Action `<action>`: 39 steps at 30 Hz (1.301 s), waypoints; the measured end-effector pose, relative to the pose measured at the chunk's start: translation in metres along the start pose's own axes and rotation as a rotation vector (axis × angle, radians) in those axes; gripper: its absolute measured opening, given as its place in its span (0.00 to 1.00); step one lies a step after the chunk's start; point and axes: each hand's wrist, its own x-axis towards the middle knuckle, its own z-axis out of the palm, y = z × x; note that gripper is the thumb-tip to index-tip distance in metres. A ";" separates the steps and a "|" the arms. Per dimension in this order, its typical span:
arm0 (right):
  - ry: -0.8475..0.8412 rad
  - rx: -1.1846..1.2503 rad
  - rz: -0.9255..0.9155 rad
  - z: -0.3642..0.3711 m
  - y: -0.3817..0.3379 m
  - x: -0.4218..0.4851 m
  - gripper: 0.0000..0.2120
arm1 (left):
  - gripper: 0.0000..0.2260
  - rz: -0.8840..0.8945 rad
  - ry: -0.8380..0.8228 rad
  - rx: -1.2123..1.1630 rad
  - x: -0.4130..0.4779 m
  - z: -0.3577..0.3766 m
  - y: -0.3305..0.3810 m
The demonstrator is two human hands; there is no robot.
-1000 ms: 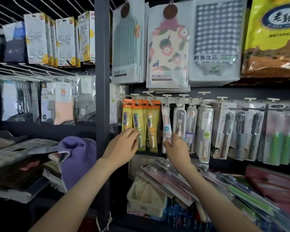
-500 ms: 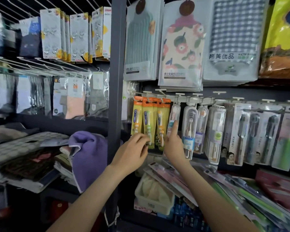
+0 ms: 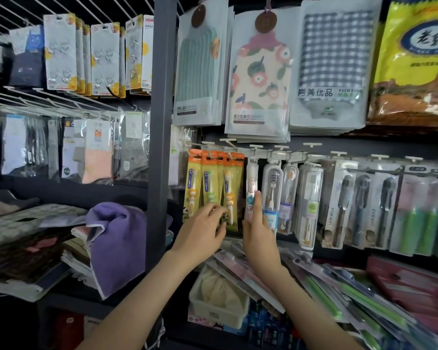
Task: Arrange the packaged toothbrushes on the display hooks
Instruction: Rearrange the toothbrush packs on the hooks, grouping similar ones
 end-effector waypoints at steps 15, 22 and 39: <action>0.065 -0.041 -0.072 -0.014 0.007 0.007 0.35 | 0.17 0.031 0.015 -0.046 0.018 0.016 0.012; 0.031 -0.058 0.035 -0.006 0.007 0.014 0.33 | 0.17 0.002 -0.010 -0.047 0.016 0.016 0.004; -0.048 -0.141 0.155 -0.001 0.025 0.039 0.30 | 0.16 -0.102 -0.096 -0.051 -0.001 0.033 0.019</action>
